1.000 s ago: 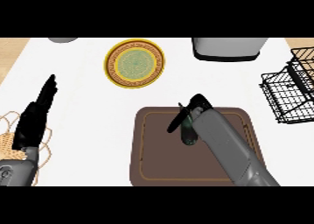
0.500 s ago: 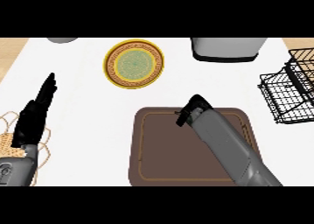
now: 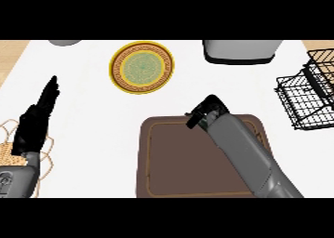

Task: Pick the eggplant from the tray and place it in the tiered basket

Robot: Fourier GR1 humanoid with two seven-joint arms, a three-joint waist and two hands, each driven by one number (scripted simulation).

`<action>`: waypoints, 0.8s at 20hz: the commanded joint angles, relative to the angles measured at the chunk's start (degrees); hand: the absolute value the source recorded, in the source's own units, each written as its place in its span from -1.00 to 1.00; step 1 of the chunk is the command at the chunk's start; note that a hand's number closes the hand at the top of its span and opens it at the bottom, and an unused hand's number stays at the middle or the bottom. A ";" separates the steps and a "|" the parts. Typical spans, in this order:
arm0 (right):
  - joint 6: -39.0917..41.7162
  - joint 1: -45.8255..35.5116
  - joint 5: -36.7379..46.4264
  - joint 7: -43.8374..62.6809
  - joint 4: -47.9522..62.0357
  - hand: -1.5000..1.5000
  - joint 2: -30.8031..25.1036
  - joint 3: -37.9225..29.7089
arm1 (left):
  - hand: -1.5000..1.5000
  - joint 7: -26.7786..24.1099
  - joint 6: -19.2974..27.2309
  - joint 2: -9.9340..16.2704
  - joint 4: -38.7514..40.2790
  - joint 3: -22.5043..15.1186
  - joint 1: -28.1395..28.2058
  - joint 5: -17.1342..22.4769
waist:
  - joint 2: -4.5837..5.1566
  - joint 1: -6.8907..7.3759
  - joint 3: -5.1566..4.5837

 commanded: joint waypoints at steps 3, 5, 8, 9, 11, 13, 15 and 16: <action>4.45 4.94 5.94 -13.83 -16.27 1.00 -3.67 10.74 | 0.00 -0.73 -0.05 0.37 -0.39 0.92 2.78 0.25 | -1.12 -1.90 0.45; 5.41 5.04 8.98 -22.37 -21.30 1.00 -4.75 16.15 | 0.00 -0.35 0.02 0.23 0.47 0.99 2.55 0.28 | -1.77 -2.68 0.51; -1.18 10.37 9.86 -27.40 -33.41 1.00 -9.52 14.51 | 0.00 -0.94 0.51 1.30 0.48 2.36 4.05 0.09 | -1.54 -4.45 0.56; -2.75 11.02 10.28 -28.54 -37.06 1.00 -12.00 13.03 | 0.00 -1.23 1.23 0.31 0.79 2.35 4.50 0.18 | -1.51 -5.06 0.54; -7.21 13.75 13.66 -29.24 -43.63 1.00 -14.91 12.50 | 0.00 -0.50 1.00 0.22 -0.48 2.05 4.82 0.31 | -1.43 -4.98 0.55; -8.19 15.87 15.06 -29.48 -50.93 1.00 -19.60 10.45 | 0.00 -0.08 0.47 1.39 -1.62 2.72 5.25 0.51 | -1.30 -4.63 0.54; -8.98 16.76 14.19 -28.87 -57.95 1.00 -23.27 5.49 | 0.00 -0.82 0.63 0.95 -2.17 2.35 6.05 0.26 | -1.11 -4.41 0.51; -10.42 19.49 15.23 -29.77 -60.02 1.00 -24.59 4.55 | 0.00 -1.99 0.12 0.90 -1.29 2.54 5.12 0.50 | -0.39 -3.36 0.48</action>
